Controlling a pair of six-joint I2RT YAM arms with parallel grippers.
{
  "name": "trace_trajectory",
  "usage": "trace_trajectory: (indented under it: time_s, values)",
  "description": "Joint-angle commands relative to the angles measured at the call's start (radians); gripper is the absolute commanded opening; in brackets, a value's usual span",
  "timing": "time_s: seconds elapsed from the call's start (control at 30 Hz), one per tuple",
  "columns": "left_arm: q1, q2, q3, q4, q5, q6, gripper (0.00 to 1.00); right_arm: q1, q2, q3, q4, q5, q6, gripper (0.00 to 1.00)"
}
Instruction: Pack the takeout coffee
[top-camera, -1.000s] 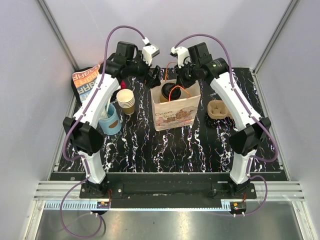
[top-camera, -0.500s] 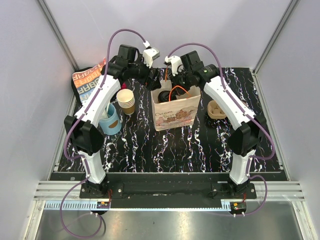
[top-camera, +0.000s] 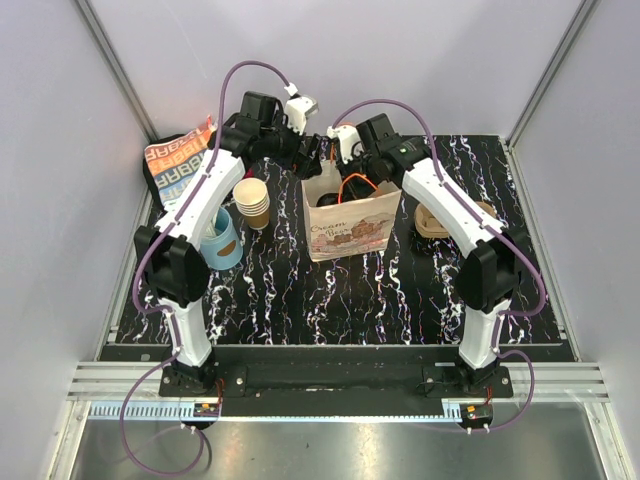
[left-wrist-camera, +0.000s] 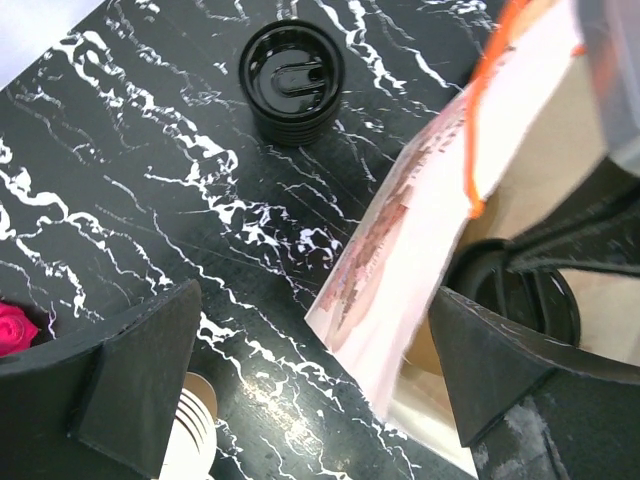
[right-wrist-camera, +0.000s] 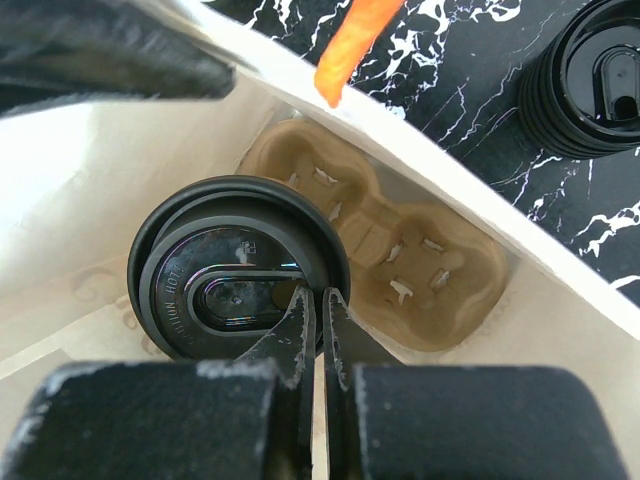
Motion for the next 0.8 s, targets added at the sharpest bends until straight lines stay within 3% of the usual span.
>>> trace_trajectory:
  time_s: [0.0, 0.77]
  values:
    - [0.002, 0.014, 0.004, 0.071, -0.067, -0.045, 0.99, 0.015, -0.018, -0.01, 0.037, 0.013, -0.021, 0.0]
    - [0.022, 0.01, -0.019, 0.128, -0.081, -0.137, 0.99, 0.032, -0.003, -0.078, 0.017, 0.012, -0.061, 0.0]
